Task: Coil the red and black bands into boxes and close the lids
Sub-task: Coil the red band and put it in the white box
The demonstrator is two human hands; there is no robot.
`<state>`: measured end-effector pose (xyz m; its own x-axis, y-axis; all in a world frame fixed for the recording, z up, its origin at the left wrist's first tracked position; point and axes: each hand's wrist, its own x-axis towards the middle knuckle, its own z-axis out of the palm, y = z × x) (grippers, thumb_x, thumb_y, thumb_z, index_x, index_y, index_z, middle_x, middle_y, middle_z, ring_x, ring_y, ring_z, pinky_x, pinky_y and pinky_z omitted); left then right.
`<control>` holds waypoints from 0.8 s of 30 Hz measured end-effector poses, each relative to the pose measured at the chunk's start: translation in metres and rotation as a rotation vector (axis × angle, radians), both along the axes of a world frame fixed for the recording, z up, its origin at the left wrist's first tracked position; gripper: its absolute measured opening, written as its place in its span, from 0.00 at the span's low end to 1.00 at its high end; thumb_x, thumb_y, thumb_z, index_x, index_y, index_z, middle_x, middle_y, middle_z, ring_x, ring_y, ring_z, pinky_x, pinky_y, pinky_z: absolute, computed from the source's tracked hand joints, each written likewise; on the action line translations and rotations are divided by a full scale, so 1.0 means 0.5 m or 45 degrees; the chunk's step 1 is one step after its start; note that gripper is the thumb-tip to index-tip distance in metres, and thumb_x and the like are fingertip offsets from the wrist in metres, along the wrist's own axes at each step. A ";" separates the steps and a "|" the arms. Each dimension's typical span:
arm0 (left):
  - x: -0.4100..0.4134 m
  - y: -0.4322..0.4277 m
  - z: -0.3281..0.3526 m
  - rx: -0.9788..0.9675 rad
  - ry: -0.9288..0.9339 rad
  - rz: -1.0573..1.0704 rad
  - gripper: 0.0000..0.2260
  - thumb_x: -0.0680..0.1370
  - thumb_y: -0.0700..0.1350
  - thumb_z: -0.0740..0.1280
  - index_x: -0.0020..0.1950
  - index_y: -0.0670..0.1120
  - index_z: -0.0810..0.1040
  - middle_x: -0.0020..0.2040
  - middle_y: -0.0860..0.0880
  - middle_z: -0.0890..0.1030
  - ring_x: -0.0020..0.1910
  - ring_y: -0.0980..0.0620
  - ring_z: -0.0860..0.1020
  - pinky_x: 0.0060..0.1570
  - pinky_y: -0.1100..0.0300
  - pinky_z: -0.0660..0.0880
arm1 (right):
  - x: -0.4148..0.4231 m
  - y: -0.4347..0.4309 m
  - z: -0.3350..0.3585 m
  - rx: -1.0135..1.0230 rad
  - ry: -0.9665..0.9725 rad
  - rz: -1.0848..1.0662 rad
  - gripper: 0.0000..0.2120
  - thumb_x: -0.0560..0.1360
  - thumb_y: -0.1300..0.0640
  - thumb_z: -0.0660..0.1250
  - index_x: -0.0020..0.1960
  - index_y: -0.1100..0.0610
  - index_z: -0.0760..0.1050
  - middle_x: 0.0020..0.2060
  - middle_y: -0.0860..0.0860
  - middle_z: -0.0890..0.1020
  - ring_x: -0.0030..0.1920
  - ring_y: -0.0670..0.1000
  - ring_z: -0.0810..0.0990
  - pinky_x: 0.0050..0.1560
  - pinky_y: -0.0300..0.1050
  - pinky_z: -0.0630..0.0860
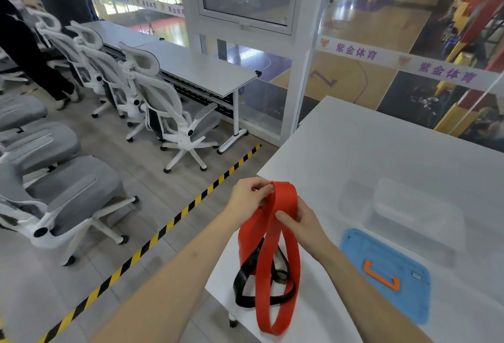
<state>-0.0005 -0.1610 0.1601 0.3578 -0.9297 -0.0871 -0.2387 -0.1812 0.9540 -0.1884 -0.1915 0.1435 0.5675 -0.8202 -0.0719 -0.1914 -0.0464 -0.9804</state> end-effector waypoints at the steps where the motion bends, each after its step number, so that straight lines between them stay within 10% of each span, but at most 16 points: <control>1: 0.001 -0.003 0.001 0.004 -0.005 -0.043 0.07 0.82 0.47 0.70 0.54 0.47 0.87 0.47 0.48 0.87 0.48 0.45 0.86 0.47 0.52 0.86 | 0.003 -0.002 -0.001 -0.004 0.015 -0.002 0.17 0.82 0.59 0.69 0.70 0.49 0.76 0.59 0.46 0.86 0.58 0.43 0.85 0.54 0.37 0.81; 9: 0.017 0.047 -0.071 0.038 0.005 0.017 0.10 0.85 0.44 0.66 0.61 0.46 0.85 0.52 0.53 0.86 0.52 0.56 0.83 0.50 0.66 0.76 | 0.017 -0.006 0.013 -0.020 0.083 -0.208 0.06 0.82 0.55 0.69 0.57 0.46 0.81 0.50 0.45 0.88 0.51 0.45 0.87 0.54 0.41 0.81; 16: 0.012 0.162 -0.291 0.595 -0.013 -0.065 0.21 0.82 0.51 0.69 0.73 0.47 0.73 0.67 0.48 0.80 0.61 0.52 0.79 0.59 0.59 0.73 | 0.037 -0.032 0.123 -0.129 -0.054 -0.251 0.08 0.84 0.54 0.67 0.62 0.45 0.76 0.54 0.41 0.85 0.49 0.36 0.85 0.46 0.30 0.80; 24: -0.002 0.168 -0.332 0.569 -0.026 -0.190 0.08 0.80 0.44 0.67 0.57 0.55 0.80 0.52 0.50 0.87 0.54 0.47 0.84 0.63 0.45 0.78 | 0.061 -0.036 0.157 -0.169 -0.115 -0.265 0.16 0.84 0.49 0.66 0.71 0.46 0.70 0.58 0.40 0.82 0.54 0.40 0.84 0.45 0.32 0.81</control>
